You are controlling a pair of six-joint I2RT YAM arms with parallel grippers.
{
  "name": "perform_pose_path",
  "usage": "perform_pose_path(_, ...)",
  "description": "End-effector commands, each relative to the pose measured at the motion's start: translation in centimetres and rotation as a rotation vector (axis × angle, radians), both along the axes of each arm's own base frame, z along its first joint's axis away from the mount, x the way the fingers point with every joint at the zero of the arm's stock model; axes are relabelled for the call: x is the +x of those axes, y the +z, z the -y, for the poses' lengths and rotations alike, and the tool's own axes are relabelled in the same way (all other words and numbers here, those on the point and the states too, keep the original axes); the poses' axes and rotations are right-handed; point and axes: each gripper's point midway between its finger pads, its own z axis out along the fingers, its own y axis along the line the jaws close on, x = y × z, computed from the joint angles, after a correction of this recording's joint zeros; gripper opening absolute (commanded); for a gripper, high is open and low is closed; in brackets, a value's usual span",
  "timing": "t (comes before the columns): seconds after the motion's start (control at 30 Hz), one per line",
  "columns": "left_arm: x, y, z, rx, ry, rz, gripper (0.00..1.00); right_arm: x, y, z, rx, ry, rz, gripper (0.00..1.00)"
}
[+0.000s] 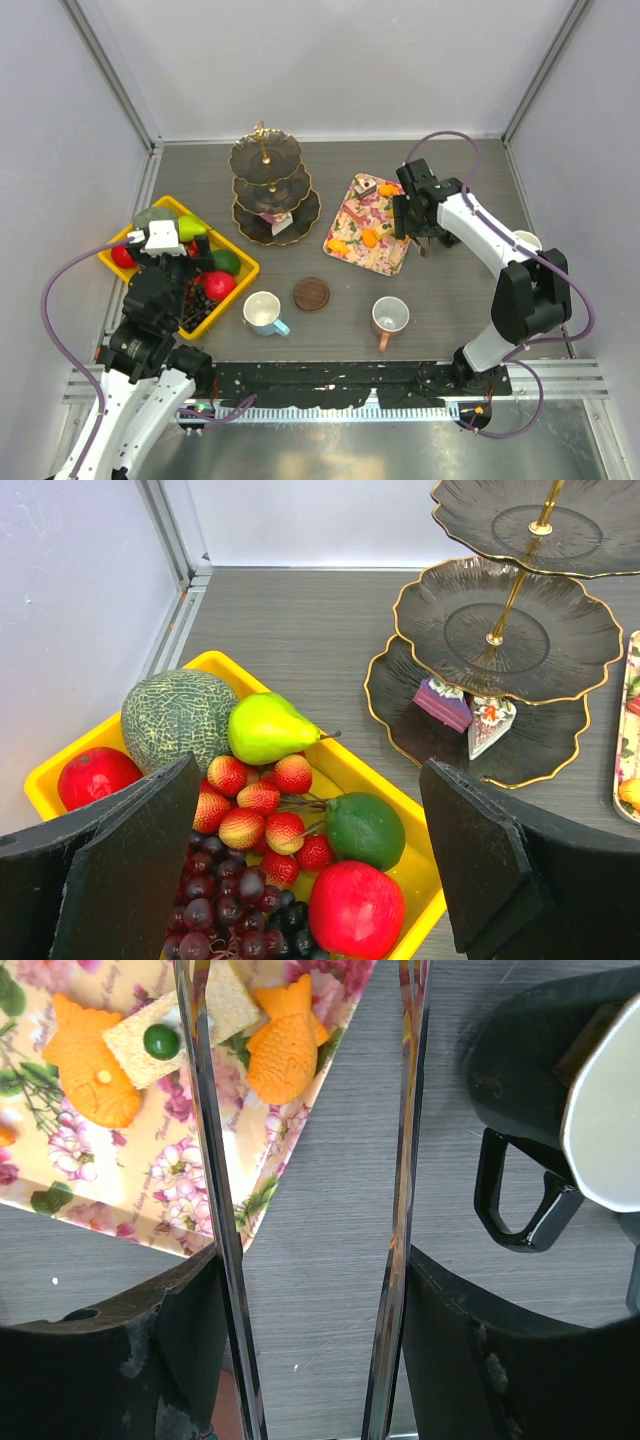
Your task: Serve the afternoon tea
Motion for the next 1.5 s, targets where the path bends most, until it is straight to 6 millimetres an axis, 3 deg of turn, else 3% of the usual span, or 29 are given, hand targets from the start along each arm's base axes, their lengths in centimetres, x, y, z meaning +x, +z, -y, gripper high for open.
perform_pose_path(0.0, 0.2, 1.4, 0.3, -0.025, -0.012, 0.05, 0.99, 1.7, 1.9, -1.4, 0.062, 0.039, 0.072, 0.67)
perform_pose_path(0.43, 0.4, 1.2, 0.5, -0.024, -0.02, 0.043, 0.99, 1.9, -0.4, -1.2, 0.023, 0.038, 0.015, 0.68)
perform_pose_path(0.63, 0.4, 1.1, 0.5, -0.024, -0.02, 0.041, 0.99, 2.0, -0.4, -0.7, 0.003, 0.025, 0.023, 0.65)
perform_pose_path(0.93, 0.3, 1.2, 0.4, -0.026, -0.018, 0.044, 0.99, 1.8, 1.4, -0.1, -0.01, 0.012, 0.059, 0.54)
perform_pose_path(1.33, 0.3, 1.3, 0.4, -0.024, -0.017, 0.046, 0.99, 0.2, 4.4, 0.6, -0.001, 0.016, 0.108, 0.53)
perform_pose_path(1.47, 0.3, 1.2, 0.4, -0.023, -0.017, 0.044, 0.99, -0.1, 5.8, -0.6, 0.028, 0.062, 0.148, 0.52)
